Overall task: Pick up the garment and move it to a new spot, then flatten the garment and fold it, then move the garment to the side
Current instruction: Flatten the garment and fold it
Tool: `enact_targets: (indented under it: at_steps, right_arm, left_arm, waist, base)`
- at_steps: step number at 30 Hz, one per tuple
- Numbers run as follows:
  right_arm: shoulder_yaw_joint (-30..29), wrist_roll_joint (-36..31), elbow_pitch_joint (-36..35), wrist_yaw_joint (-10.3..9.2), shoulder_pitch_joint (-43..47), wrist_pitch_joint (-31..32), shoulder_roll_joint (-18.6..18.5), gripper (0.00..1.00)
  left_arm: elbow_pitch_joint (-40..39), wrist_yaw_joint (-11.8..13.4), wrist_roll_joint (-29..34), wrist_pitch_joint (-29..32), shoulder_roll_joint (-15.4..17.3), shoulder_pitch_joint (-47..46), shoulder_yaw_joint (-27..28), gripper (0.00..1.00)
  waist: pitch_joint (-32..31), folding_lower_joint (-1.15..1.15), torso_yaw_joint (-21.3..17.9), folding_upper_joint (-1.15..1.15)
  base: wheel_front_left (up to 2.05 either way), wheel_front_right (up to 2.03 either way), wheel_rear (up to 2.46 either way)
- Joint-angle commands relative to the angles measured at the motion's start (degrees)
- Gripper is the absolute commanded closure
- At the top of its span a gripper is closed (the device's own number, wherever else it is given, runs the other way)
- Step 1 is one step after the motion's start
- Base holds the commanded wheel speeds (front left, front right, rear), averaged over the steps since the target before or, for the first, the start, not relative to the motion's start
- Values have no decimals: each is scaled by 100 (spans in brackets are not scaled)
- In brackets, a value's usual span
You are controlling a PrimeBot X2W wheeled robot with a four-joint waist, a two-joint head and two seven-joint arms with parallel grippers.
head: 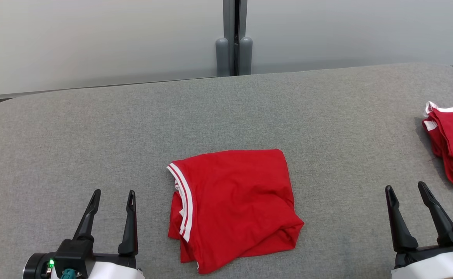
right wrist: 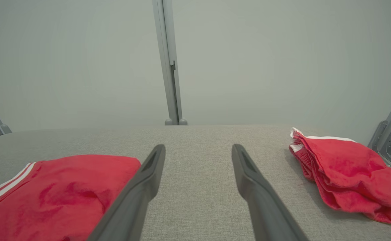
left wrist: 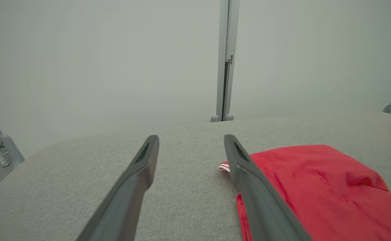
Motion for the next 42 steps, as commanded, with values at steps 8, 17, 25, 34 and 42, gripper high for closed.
enact_targets:
  at_steps: [8, 17, 25, 34, 42]
  right_arm:
    - [-5, 25, -6, 0, -59, 17, -24, 0]
    - [70, 113, 175, 0, -191, 2, -106, 100]
    - [938, 430, 1060, 0, -689, -128, -295, 100]
    - [2275, 1063, 2498, 0, -1437, -495, -300, 100]
    - [3158, 1546, 2978, 0, -1822, -659, -361, 100]
  left_arm:
    - [-11, 33, -42, 3, 42, -44, -40, 0]
    - [-8, 16, -66, -19, 53, -179, -88, 0]
    - [26, -63, -61, -75, 7, -528, -210, 0]
    - [215, -137, -87, -174, -85, -850, -320, 0]
    - [306, -150, -100, -220, -115, -983, -285, 0]
  waist:
    - [21, 0, 10, 0]
    - [107, 0, 107, 0]
    - [406, 0, 438, 0]
    - [647, 0, 694, 0]
    - [742, 0, 718, 0]
  base:
    - [0, 0, 0]
    - [0, 0, 0]
    - [0, 0, 0]
    - [0, 0, 0]
    - [0, 0, 0]
